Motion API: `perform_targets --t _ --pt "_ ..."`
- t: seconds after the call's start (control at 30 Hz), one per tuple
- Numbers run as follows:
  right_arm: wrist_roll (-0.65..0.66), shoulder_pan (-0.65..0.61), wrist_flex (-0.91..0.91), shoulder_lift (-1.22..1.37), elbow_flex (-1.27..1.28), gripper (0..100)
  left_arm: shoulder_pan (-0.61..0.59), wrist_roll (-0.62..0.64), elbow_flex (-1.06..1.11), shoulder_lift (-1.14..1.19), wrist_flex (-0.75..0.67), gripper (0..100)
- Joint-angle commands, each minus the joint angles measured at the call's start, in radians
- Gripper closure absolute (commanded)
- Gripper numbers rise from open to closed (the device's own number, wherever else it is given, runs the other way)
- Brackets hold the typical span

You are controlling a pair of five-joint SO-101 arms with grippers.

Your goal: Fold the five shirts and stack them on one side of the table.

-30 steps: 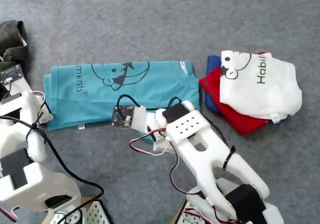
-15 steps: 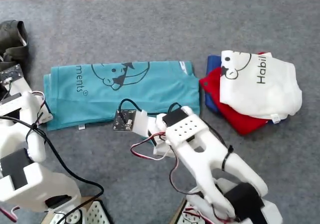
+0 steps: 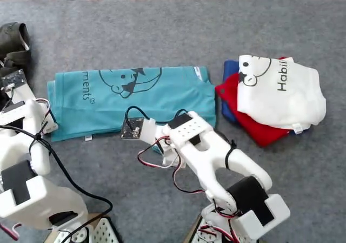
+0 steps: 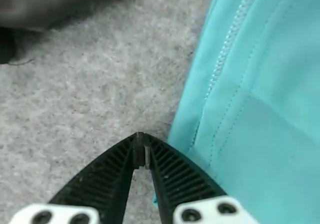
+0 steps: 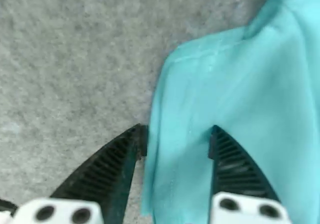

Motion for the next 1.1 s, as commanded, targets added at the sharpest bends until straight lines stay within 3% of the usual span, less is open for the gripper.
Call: perform_targets --t 0.0,0.17,0.23,0.27,0.43,0.7,1.07 --pt "-0.005 0.0 -0.003 0.041 -0.005 86.5 0.004 0.003 -0.001 -0.04 -0.014 97" --pt "-0.005 0.003 -0.003 0.041 -0.008 87.7 0.004 0.003 -0.001 -0.04 -0.014 97" --pt "-0.005 0.005 -0.005 0.041 -0.015 93.8 0.004 0.003 -0.001 -0.04 -0.014 97" --pt "-0.006 0.015 -0.003 0.041 -0.021 98.7 0.004 0.003 -0.001 -0.04 -0.014 97" --pt "-0.002 0.132 0.011 0.054 -0.099 98.5 0.004 0.003 -0.001 -0.04 -0.014 97" --pt "0.058 0.176 0.25 0.157 -0.492 98.5 0.004 0.003 -0.001 -0.04 -0.017 97" --pt "0.247 0.178 0.37 0.516 -0.989 98.5 0.005 0.003 -0.001 -0.04 -0.02 97"
